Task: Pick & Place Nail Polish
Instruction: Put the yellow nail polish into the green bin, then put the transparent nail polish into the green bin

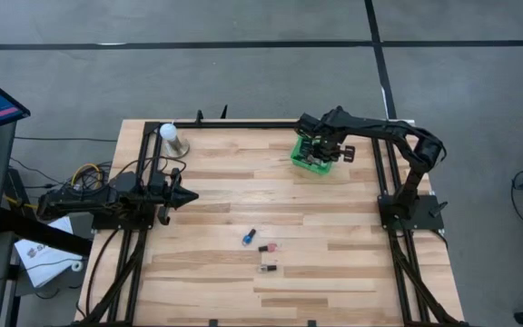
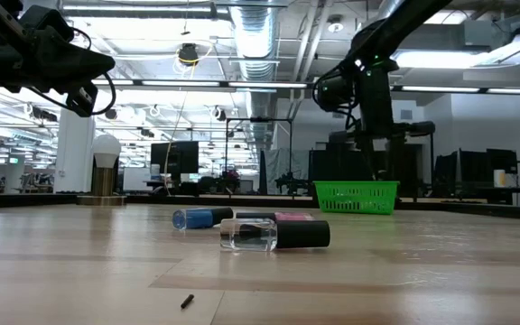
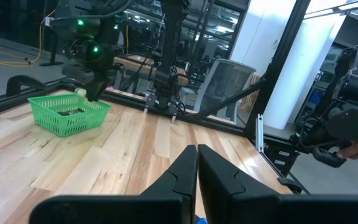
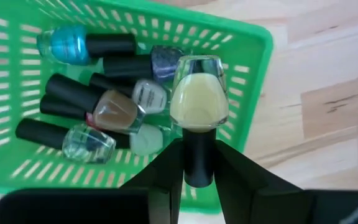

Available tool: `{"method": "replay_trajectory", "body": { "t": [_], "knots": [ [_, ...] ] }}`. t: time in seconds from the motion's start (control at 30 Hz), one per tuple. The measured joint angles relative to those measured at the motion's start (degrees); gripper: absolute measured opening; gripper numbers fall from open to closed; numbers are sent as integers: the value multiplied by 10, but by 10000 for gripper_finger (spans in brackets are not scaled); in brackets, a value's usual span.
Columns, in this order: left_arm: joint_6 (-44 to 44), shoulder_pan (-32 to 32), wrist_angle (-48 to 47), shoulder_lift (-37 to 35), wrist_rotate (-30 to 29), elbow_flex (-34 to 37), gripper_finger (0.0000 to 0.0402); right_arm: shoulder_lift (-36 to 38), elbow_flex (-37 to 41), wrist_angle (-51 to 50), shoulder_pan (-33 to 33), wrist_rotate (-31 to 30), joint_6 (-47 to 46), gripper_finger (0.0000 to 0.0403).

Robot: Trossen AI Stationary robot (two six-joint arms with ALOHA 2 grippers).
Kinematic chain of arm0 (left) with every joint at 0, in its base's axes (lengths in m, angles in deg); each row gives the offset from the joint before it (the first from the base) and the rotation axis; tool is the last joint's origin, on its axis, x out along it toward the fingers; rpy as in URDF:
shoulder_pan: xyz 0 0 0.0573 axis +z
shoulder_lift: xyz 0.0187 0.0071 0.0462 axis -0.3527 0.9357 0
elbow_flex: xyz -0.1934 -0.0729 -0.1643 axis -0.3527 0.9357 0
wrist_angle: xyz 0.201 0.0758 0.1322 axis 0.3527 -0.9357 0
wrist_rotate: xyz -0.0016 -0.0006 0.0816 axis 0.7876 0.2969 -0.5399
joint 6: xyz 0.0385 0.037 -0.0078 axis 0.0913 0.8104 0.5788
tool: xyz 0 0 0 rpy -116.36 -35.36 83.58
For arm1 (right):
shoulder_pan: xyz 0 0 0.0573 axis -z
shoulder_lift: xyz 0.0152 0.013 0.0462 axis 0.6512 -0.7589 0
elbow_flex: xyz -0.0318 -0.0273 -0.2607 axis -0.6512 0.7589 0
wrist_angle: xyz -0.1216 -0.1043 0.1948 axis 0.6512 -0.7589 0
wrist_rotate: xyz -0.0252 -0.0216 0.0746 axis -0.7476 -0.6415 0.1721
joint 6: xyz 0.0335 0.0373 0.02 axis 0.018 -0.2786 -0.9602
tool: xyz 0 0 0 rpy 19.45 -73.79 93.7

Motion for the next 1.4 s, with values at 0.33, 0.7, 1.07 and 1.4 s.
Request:
{"method": "replay_trajectory", "body": {
  "t": [0.33,0.7,1.07,1.4],
  "knots": [
    [0,0,0,0,0,0,8,-46,0,9,-12,3,-2,72],
    [0,0,0,0,0,0,8,-61,1,-3,-9,4,3,72],
    [0,0,0,0,0,0,8,-58,0,-3,-7,3,27,102],
    [0,0,0,0,0,0,8,-58,-65,-24,-7,5,129,190]
  ]
}}
